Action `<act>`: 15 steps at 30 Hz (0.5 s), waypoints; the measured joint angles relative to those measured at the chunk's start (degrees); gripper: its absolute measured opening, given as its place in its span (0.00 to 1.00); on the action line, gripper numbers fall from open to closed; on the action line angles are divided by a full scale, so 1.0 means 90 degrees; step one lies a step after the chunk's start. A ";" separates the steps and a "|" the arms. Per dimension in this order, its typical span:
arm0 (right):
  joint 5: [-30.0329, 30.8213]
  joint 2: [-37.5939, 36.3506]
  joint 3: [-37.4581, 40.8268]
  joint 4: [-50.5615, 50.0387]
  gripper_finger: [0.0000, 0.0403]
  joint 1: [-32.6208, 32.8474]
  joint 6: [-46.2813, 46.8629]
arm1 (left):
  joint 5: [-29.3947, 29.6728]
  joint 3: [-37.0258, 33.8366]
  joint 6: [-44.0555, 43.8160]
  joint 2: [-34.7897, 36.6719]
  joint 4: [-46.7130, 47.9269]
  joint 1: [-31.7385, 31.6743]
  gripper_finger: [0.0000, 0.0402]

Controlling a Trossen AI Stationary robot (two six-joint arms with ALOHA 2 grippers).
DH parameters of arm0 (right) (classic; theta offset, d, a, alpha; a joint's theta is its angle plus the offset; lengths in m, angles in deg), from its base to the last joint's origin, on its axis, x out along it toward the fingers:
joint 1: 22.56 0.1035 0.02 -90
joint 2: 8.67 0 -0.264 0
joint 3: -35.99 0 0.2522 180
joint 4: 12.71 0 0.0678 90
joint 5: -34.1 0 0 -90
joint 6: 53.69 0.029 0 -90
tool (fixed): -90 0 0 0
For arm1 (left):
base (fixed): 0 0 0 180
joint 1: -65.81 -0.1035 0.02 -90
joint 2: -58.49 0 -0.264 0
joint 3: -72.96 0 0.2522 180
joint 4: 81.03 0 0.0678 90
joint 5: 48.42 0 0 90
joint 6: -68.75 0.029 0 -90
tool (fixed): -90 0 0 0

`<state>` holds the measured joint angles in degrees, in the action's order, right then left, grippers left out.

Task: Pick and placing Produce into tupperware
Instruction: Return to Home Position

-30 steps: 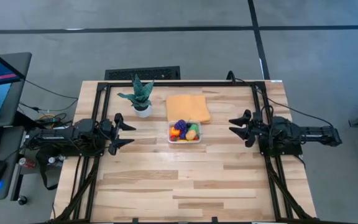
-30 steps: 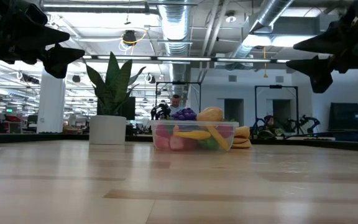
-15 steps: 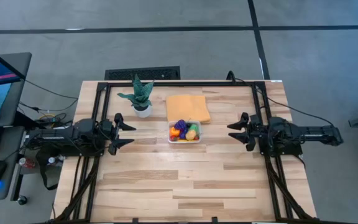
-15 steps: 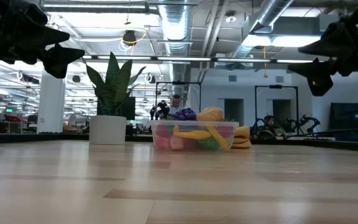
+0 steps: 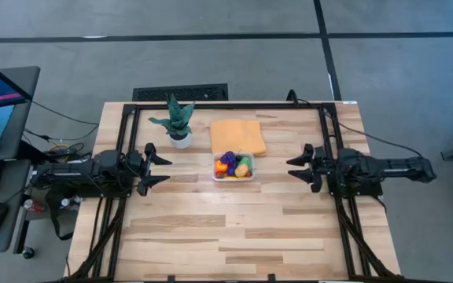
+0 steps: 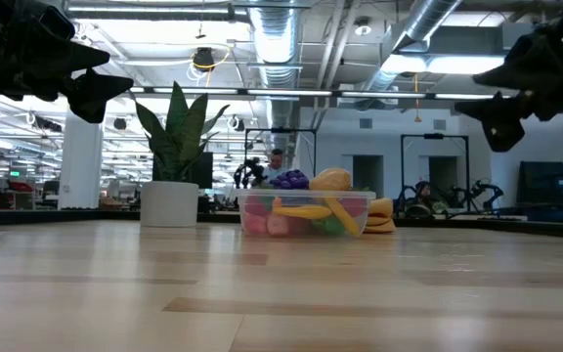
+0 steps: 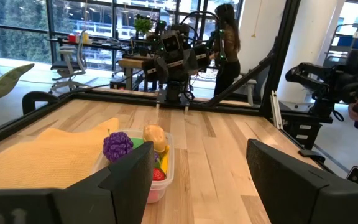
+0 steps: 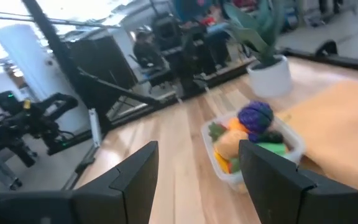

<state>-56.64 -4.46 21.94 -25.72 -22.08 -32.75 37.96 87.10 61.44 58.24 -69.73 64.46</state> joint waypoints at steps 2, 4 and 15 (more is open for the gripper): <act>-0.0011 -0.0222 0.0000 -0.0002 0.53 0.0089 -0.0177 | -0.0001 -0.0002 0.0000 -0.0002 0.0000 -0.0002 0.61; -0.0011 -0.0466 0.0002 0.0007 0.53 0.0173 -0.0351 | -0.0001 -0.0001 0.0000 -0.0001 0.0000 -0.0002 0.61; 0.0019 -0.0456 0.0002 -0.0004 0.53 0.0364 -0.0586 | 0.0000 -0.0001 0.0000 -0.0002 0.0000 -0.0001 0.61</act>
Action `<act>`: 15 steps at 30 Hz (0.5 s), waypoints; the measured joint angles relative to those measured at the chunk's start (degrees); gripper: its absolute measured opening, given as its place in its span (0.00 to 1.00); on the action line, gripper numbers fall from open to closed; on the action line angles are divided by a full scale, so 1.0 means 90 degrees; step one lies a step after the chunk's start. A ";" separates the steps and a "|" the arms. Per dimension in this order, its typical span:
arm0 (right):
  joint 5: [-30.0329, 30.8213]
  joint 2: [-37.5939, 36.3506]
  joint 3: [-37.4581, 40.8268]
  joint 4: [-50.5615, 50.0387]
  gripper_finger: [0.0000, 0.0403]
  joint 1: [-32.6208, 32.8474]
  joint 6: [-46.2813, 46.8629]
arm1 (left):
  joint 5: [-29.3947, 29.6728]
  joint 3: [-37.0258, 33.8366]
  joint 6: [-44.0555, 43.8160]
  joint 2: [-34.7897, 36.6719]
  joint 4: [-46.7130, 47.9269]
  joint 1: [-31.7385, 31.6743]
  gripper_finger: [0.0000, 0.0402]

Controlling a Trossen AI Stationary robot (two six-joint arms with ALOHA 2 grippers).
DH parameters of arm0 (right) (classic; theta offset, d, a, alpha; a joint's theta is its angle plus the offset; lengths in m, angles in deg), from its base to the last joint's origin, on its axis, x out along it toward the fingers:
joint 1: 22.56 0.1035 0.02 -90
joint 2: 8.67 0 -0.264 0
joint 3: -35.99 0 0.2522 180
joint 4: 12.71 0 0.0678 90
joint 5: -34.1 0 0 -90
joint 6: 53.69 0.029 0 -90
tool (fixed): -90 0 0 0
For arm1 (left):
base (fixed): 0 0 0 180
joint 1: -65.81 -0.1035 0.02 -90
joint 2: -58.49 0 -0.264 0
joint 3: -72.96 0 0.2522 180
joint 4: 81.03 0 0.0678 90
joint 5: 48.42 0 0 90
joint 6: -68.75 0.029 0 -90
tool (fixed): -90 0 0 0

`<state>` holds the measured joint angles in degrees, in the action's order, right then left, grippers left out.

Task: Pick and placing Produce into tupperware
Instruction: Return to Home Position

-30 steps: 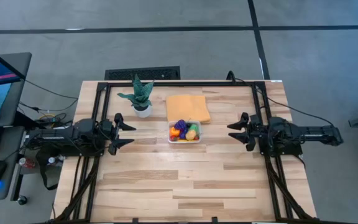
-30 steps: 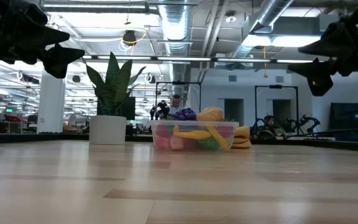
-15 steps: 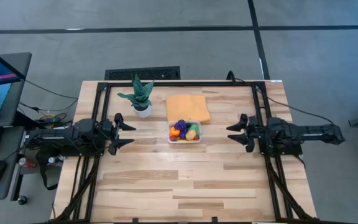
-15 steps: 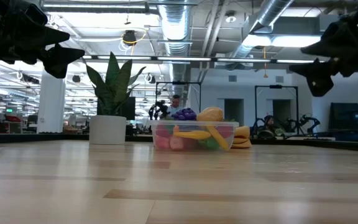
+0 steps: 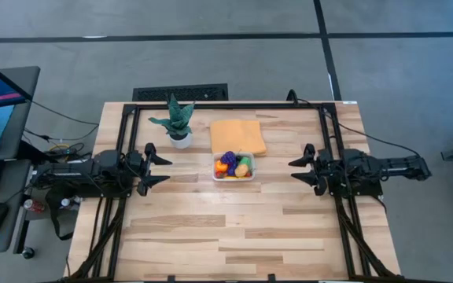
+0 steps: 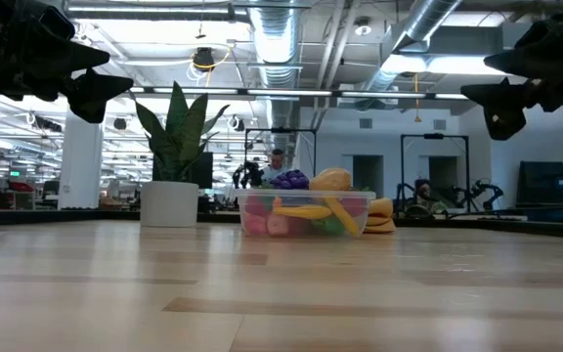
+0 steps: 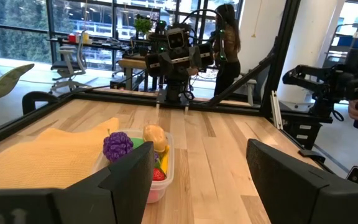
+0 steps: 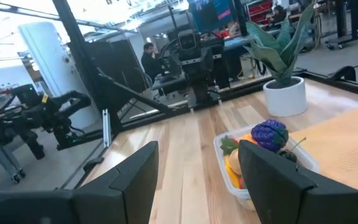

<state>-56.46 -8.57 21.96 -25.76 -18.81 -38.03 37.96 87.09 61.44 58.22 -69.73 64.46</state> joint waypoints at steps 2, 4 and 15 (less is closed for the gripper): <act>0.0003 0.0000 0.0000 0.0000 0.53 0.0000 -0.0029 | -0.0002 -0.0001 0.0000 0.0000 0.0000 -0.0001 0.61; 0.0018 0.0000 0.0000 -0.0002 0.53 0.0000 -0.0030 | 0.0000 -0.0001 0.0000 0.0000 0.0000 -0.0001 0.61; 0.0045 0.0142 -0.0002 -0.0010 0.53 0.0000 -0.0173 | -0.0002 -0.0001 0.0000 0.0000 0.0000 0.0001 0.61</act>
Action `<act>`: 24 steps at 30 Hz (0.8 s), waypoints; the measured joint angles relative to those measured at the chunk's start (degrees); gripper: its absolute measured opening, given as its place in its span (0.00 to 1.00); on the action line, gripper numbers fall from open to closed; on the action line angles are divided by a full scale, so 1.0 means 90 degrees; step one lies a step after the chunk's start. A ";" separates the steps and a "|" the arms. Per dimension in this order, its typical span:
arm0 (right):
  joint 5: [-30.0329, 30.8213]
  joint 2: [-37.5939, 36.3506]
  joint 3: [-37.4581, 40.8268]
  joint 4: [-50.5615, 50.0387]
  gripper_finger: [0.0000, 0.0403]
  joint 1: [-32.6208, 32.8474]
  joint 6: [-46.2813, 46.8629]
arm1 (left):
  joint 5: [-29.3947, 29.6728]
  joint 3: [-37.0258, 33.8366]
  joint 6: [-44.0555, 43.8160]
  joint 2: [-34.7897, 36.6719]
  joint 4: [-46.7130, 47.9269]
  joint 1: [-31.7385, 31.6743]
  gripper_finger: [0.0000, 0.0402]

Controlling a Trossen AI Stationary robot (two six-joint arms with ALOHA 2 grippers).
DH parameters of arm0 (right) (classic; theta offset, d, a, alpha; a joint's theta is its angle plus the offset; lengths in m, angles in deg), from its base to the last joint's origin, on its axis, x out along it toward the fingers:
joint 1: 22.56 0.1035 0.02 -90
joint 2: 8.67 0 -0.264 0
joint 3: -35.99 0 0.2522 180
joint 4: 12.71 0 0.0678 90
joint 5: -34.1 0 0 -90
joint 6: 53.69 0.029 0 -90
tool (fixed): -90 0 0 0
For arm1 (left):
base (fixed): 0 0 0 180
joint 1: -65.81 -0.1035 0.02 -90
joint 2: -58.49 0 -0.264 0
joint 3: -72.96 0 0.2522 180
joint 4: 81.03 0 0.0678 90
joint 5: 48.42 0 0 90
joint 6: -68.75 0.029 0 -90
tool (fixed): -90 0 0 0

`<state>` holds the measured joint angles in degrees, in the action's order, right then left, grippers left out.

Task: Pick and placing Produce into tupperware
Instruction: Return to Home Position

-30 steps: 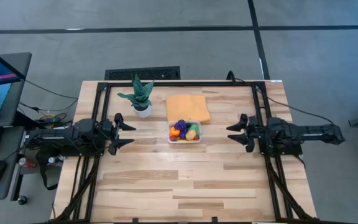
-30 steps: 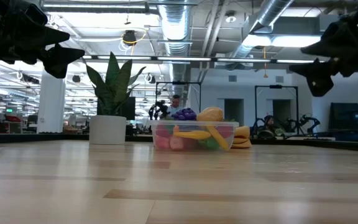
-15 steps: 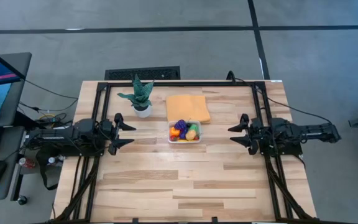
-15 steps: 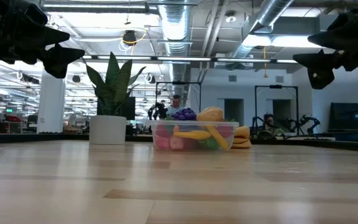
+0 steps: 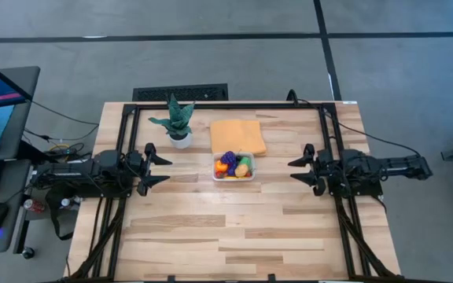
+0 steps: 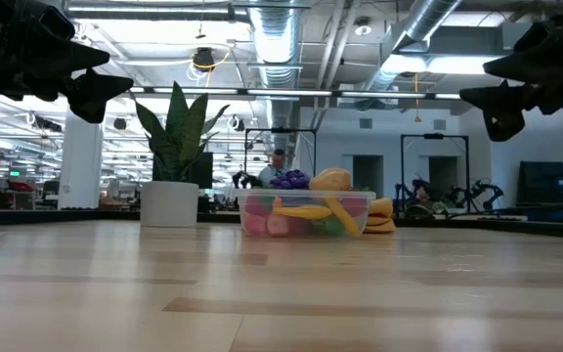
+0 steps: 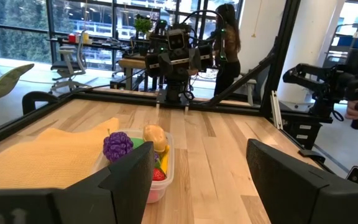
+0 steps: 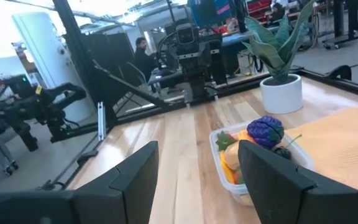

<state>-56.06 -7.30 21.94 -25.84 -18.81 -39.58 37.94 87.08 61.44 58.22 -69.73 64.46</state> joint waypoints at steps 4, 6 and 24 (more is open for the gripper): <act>-0.0170 0.0007 0.0000 0.0007 0.53 0.0000 -0.0322 | 0.0001 0.0001 0.0000 0.0000 0.0000 -0.0002 0.61; -0.0322 -0.0041 0.0000 0.0028 0.53 0.0002 -0.0559 | 0.0002 0.0000 0.0000 0.0000 0.0000 -0.0001 0.61; -0.0364 0.0063 -0.0002 0.0035 0.53 0.0000 -0.1424 | 0.0001 0.0000 0.0000 0.0000 0.0000 -0.0002 0.61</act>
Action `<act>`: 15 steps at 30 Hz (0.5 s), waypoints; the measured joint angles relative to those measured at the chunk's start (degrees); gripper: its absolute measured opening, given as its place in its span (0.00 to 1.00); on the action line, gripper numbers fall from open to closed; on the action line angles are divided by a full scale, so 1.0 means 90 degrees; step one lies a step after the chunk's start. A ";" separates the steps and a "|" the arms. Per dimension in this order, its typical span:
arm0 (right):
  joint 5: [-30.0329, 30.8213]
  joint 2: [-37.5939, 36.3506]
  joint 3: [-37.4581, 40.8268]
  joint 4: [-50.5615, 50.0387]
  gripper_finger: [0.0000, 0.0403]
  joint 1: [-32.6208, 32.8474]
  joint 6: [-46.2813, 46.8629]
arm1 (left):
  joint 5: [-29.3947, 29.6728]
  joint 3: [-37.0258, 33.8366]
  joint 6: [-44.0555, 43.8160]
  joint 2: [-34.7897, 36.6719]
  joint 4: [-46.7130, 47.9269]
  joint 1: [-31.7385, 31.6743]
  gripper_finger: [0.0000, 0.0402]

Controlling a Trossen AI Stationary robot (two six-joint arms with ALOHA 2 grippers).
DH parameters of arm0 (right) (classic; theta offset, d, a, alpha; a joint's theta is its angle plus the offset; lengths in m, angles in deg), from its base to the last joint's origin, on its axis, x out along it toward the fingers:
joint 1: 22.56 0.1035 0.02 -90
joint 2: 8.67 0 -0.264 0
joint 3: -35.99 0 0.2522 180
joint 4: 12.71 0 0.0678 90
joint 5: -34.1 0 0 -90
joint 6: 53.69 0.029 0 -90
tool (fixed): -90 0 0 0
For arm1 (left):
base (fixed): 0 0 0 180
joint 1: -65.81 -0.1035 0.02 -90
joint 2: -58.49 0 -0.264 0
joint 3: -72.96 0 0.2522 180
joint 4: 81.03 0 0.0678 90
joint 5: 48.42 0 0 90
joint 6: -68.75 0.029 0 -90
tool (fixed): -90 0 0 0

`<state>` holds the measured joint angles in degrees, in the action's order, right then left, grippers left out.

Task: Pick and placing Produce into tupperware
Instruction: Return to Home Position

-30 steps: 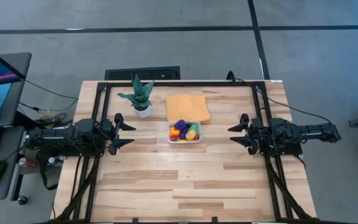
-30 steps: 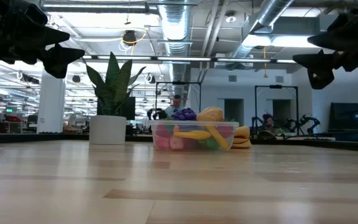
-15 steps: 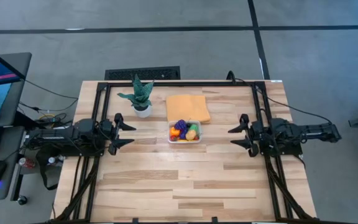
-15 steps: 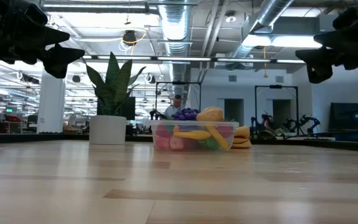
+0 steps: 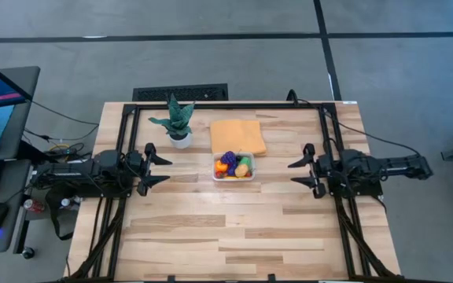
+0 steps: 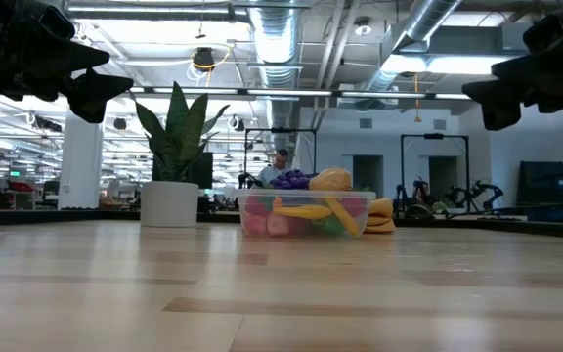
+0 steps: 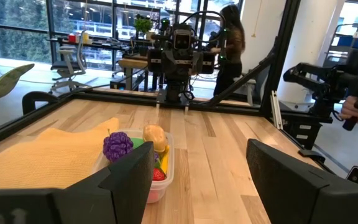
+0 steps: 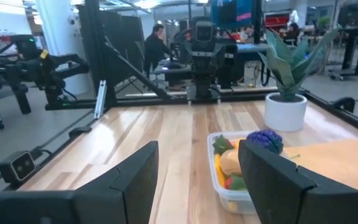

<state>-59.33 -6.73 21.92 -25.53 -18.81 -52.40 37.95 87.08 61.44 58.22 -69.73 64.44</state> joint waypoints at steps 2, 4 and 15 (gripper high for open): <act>0.0036 0.0089 0.0000 -0.0004 0.53 0.0000 0.0065 | 0.0000 0.0002 0.0000 0.0000 0.0000 0.0000 0.61; 0.0037 0.0146 0.0000 -0.0004 0.53 0.0000 0.0066 | 0.0000 0.0001 0.0000 0.0000 0.0000 0.0001 0.61; 0.0050 0.0177 -0.0002 -0.0004 0.53 0.0000 0.0069 | 0.0001 0.0002 0.0000 0.0000 0.0000 0.0000 0.61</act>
<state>-58.88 -5.14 21.90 -25.56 -18.81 -51.78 37.96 87.09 61.44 58.22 -69.73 64.44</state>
